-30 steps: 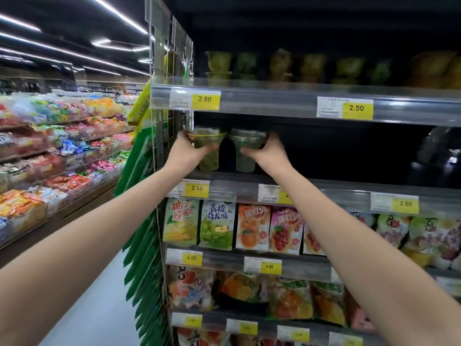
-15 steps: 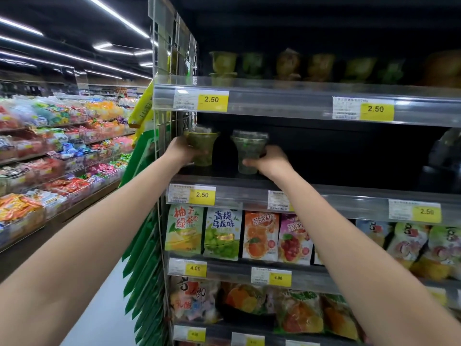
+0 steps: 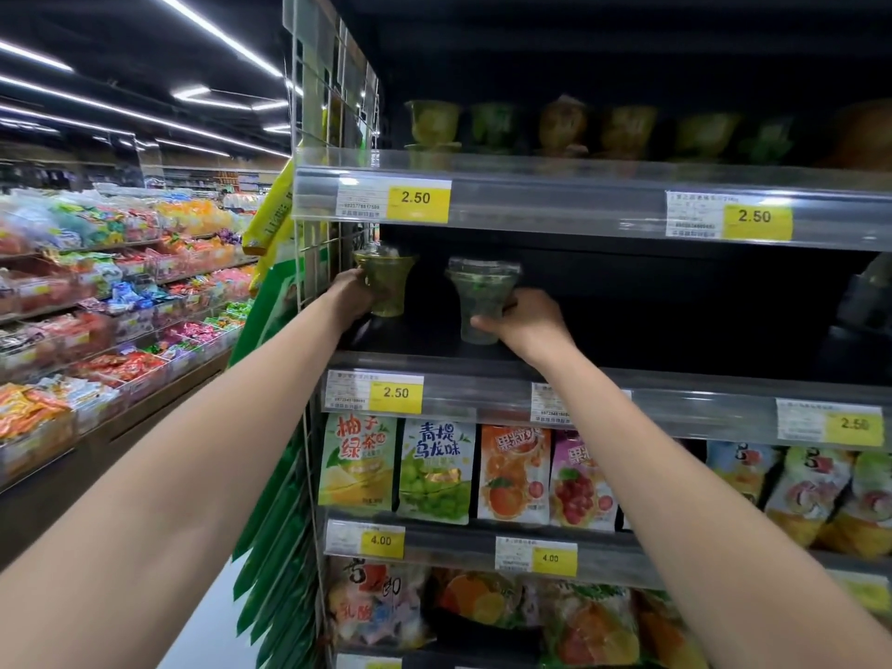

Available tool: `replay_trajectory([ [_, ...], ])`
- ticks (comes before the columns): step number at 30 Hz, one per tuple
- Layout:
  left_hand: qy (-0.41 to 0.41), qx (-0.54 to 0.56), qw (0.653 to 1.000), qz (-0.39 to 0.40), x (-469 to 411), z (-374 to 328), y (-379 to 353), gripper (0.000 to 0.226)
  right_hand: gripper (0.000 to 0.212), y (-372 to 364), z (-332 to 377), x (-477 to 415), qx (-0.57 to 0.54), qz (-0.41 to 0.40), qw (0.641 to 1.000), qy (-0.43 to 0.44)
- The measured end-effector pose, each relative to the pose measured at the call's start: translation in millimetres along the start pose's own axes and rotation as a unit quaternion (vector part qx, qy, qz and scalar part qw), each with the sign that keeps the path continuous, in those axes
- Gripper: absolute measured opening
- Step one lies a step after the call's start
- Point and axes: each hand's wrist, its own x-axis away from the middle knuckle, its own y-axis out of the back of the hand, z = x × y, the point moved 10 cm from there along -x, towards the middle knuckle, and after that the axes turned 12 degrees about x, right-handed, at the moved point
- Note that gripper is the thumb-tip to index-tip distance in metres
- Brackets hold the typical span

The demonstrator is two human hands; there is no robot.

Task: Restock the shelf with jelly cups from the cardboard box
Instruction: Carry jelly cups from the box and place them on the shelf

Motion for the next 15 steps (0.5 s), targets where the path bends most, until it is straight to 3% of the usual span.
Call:
replay_trajectory([
  [3, -0.033, -0.075, 0.996, 0.042, 29, -17, -13, 0.047, 0.033, 2, 0, 1, -0.014, -0.006, 1.0, -0.008],
  [6, -0.045, -0.174, 0.981, 0.073, 59, -27, -27, 0.076, 0.033, 5, 3, 4, -0.021, -0.012, 1.0, -0.002],
  [9, -0.073, -0.119, 0.985, 0.102, 73, -29, -51, 0.093, 0.025, 6, 8, 6, -0.023, -0.008, 0.999, 0.023],
  [11, -0.085, -0.043, 0.989, 0.113, 81, -34, -64, 0.078, 0.024, 5, 13, 8, -0.025, 0.0, 0.999, 0.039],
  [14, -0.089, 0.032, 0.989, 0.117, 86, -39, -69, 0.015, 0.016, 1, 18, 11, -0.048, 0.036, 0.997, 0.044],
  [15, -0.09, 0.039, 0.987, 0.125, 84, -38, -70, 0.016, 0.015, -1, 19, 12, -0.054, 0.052, 0.996, 0.044],
])
